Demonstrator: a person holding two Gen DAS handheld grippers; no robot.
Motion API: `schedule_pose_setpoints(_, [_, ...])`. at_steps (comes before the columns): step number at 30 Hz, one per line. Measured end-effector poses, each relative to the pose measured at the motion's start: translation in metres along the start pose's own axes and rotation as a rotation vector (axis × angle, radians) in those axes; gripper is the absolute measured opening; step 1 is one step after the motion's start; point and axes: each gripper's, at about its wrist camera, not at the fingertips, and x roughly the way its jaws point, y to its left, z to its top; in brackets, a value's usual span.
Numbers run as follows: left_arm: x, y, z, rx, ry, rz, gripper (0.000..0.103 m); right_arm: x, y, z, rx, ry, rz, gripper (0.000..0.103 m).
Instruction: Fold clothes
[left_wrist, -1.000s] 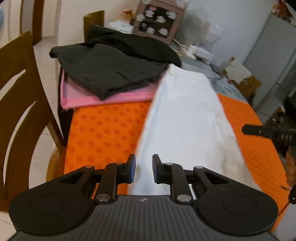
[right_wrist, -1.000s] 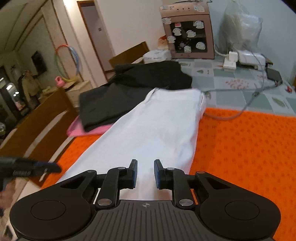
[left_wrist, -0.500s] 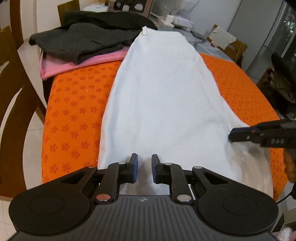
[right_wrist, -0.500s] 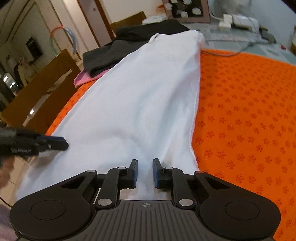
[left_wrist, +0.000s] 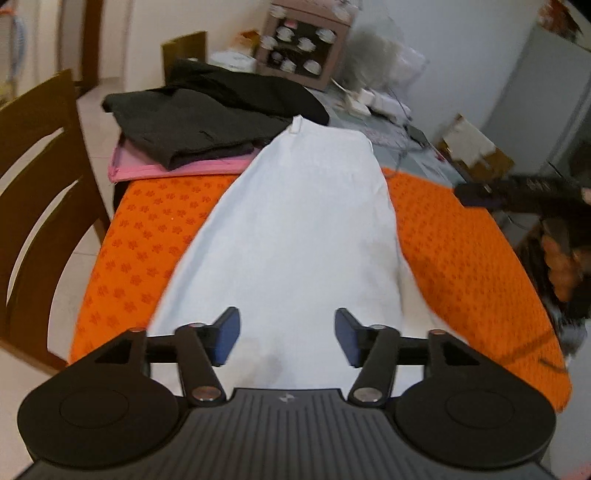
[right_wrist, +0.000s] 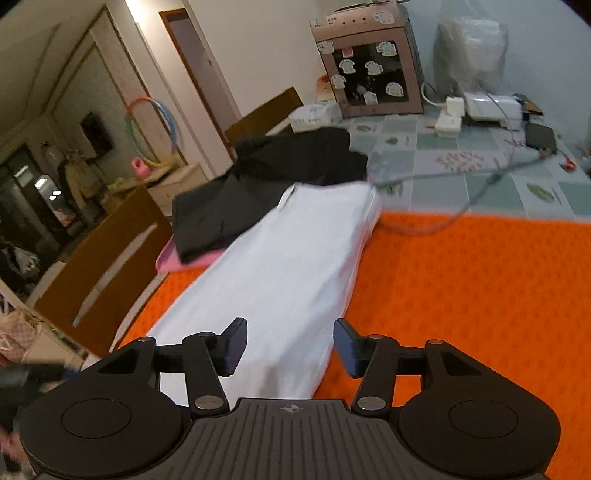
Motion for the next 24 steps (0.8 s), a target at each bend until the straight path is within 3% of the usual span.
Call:
schedule_pose_setpoints(5, [-0.003, -0.047, -0.02, -0.102, -0.028, 0.11, 0.072, 0.04, -0.056, 0.048, 0.021, 0.04, 0.136, 0.066])
schedule_pose_setpoints(12, [-0.012, -0.088, -0.041, -0.186, 0.009, 0.195, 0.072, 0.11, -0.111, 0.084, 0.134, 0.12, 0.253, 0.074])
schedule_pose_setpoints(18, [-0.015, -0.103, -0.046, -0.222, 0.027, 0.248, 0.072, 0.17, -0.138, 0.09, 0.229, 0.192, 0.301, 0.076])
schedule_pose_setpoints(24, [-0.009, -0.104, -0.044, -0.265, 0.025, 0.274, 0.072, 0.198, -0.144, 0.081, 0.314, 0.204, 0.371, 0.075])
